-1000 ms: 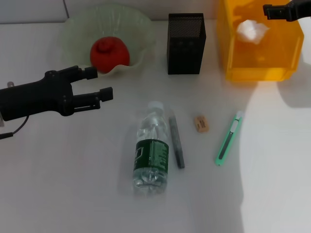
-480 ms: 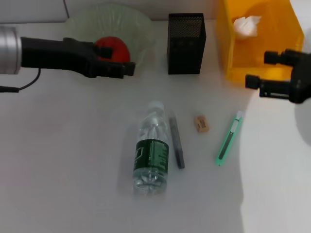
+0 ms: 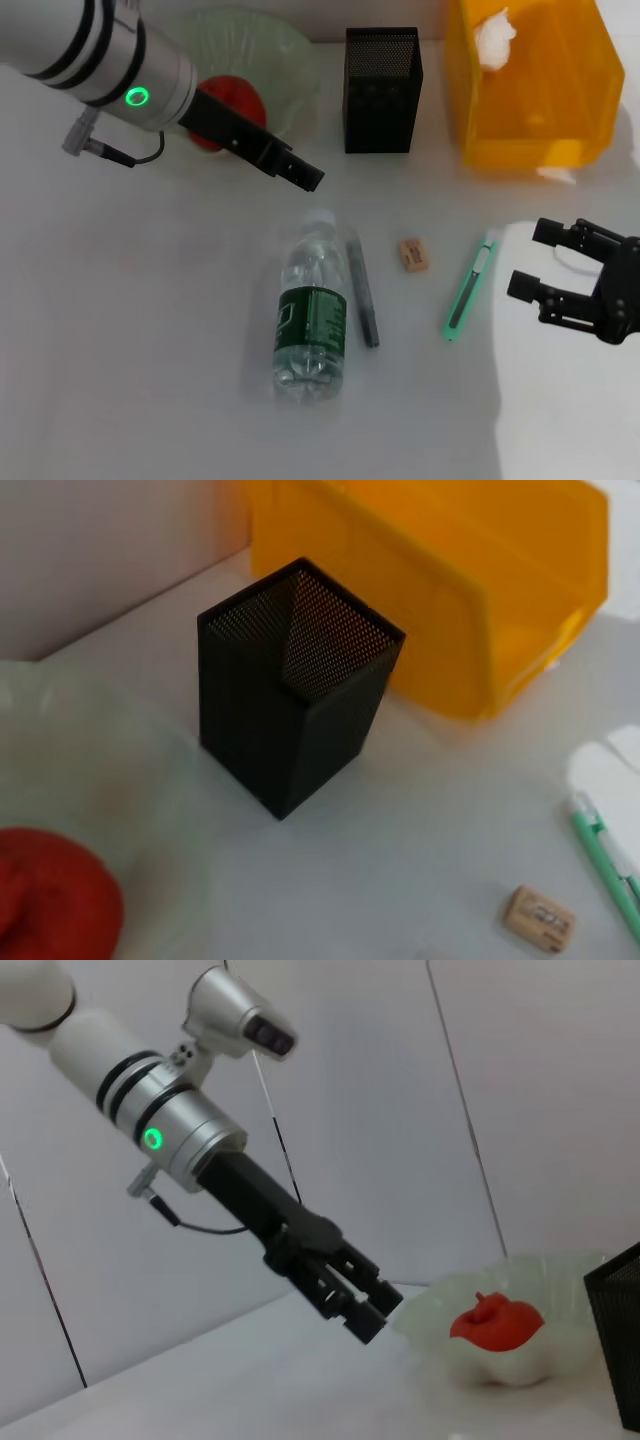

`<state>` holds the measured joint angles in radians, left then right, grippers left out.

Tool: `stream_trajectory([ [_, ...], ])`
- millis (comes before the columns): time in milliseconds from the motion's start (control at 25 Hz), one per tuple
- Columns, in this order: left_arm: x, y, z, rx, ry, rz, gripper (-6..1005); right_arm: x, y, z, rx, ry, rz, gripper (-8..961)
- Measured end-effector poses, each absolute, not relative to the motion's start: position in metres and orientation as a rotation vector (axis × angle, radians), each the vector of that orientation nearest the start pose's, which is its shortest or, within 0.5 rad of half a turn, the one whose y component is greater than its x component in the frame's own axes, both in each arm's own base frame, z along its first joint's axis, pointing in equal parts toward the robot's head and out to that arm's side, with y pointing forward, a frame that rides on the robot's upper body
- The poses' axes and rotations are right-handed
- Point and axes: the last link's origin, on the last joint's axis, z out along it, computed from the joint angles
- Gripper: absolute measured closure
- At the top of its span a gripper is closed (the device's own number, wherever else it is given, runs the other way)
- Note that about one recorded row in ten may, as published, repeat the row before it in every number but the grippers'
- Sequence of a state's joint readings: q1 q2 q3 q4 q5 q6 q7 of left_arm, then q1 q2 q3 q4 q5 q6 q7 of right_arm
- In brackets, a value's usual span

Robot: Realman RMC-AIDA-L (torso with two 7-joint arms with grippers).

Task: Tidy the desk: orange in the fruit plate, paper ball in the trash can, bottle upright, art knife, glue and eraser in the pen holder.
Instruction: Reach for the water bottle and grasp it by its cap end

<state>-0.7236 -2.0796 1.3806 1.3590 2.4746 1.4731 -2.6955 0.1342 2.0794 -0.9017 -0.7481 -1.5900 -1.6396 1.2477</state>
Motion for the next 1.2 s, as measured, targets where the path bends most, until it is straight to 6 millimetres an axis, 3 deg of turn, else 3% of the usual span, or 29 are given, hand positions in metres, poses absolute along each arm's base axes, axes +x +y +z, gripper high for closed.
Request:
stream_trajectory([
  [240, -0.108, 0.381, -0.023, -2.575, -1.013, 0.262, 165, 0.316, 0.23, -0.002, -2.493, 0.665, 0.956, 108],
  [640, -0.127, 0.384, -0.055, -2.556, -1.257, 0.26, 171, 0.319, 0.232, -0.007, -2.481, 0.692, 0.944, 108],
  [1200, -0.155, 0.397, -0.068, -2.445, -1.334, 0.201, 181, 0.319, 0.235, -0.017, -2.478, 0.715, 0.94, 107],
])
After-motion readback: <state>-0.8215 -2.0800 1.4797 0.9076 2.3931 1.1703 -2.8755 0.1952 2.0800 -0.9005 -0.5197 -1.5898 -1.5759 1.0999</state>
